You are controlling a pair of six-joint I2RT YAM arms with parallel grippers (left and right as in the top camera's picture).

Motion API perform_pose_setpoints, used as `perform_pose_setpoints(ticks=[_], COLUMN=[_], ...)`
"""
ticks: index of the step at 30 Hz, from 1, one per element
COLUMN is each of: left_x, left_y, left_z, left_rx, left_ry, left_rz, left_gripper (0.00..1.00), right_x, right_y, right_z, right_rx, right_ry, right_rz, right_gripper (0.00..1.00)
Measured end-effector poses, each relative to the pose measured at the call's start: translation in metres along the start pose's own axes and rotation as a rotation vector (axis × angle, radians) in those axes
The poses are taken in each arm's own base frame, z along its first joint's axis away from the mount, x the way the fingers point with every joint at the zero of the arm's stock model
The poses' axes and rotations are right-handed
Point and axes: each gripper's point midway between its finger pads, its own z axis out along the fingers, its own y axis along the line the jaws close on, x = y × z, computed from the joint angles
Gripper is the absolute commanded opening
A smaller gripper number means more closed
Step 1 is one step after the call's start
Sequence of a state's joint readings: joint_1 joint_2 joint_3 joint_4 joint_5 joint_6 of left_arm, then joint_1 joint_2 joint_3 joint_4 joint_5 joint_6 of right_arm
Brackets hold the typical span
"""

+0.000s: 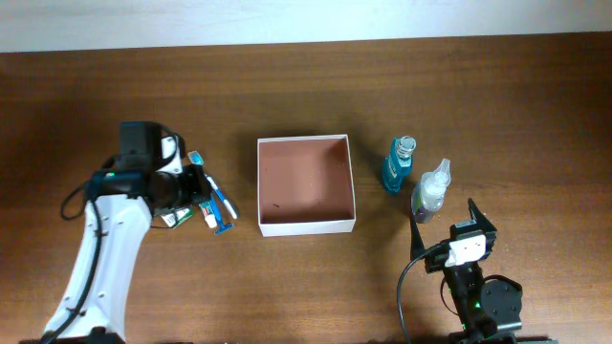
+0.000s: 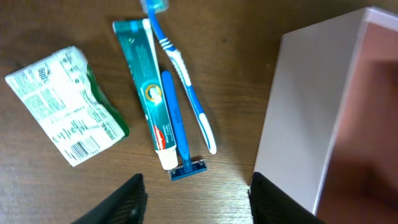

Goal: Pack container
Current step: 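Move the left gripper over the green toothpaste tube, then lower the left gripper and grasp the green toothpaste tube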

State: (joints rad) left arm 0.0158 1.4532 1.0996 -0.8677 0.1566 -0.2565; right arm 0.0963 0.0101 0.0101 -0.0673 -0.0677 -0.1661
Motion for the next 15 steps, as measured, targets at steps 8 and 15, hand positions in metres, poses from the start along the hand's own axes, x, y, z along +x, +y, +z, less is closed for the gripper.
perform_pose_setpoints(ticks=[8, 15], left_x=[0.008, 0.02], left_y=[0.006, 0.018], left_z=[0.029, 0.062], left_rx=[-0.125, -0.184], left_ry=[0.056, 0.149], left_rz=[-0.054, -0.124], left_gripper=[0.45, 0.45], right_x=[0.0, 0.0], right_y=[0.0, 0.0], right_z=[0.0, 0.0], right_rx=[0.0, 0.0], right_ry=[0.0, 0.0], right_rz=[0.0, 0.001], right_gripper=[0.98, 0.98])
